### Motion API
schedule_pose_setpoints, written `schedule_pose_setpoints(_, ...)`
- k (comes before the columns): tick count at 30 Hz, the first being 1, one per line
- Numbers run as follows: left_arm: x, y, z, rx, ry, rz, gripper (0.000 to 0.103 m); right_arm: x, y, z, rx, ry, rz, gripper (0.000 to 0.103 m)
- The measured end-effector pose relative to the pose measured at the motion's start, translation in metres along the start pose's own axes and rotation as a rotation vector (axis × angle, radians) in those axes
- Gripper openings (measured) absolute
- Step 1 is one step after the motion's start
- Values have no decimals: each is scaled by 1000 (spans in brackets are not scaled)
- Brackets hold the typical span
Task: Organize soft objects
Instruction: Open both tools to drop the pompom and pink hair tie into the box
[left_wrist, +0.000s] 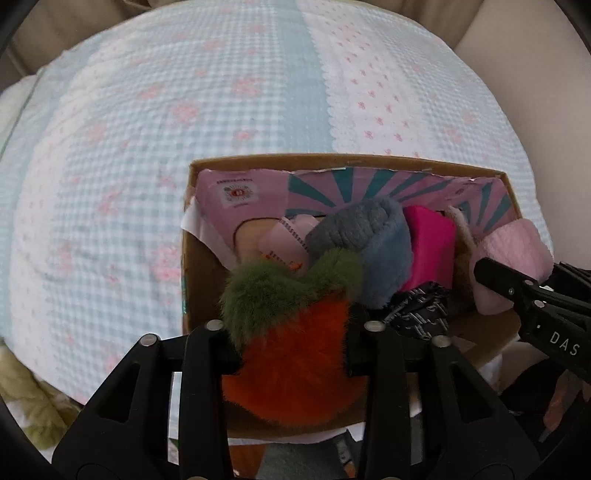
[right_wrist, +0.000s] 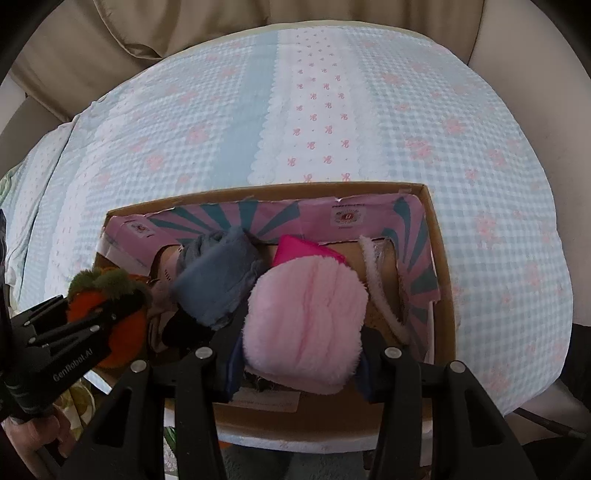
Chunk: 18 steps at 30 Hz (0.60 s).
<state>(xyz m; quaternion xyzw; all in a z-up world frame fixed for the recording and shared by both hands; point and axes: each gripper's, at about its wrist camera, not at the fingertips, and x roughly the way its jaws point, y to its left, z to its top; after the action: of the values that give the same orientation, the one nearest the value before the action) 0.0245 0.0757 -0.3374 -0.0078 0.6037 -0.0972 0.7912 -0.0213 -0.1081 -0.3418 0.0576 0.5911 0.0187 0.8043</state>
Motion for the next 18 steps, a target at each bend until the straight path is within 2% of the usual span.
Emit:
schedule_pose_setpoints(1, -1, 0, 0, -2, -7, -7, 78, 2, -1, 2, 4, 18, 4, 56)
schedule_pose_setpoints(2, -2, -1, 0, -1, -10, -14, 94, 4, -2, 3, 5, 28, 3, 62)
schedule_pose_setpoints(3, -4, -2, -1, 3, -17, -16, 103, 5, -3, 4, 2, 26, 2, 81)
schedule_pose_setpoints(4, -5, -3, -1, 5, -20, -18, 103, 4, -4, 5, 2, 18, -2, 95)
schedule_pose_setpoints(6, -5, -3, -2, 7, -11, -30, 103, 0, -8, 6, 11, -4, -26, 102)
schedule_pose_setpoints(9, -5, -5, -4, 3, -6, -20, 103, -2, -17, 7, 52, -14, 0, 102)
schedule_pose_setpoints(18, -17, -8, 1, -24, -27, -13, 103, -7, -20, 13, 55, -5, 13, 102)
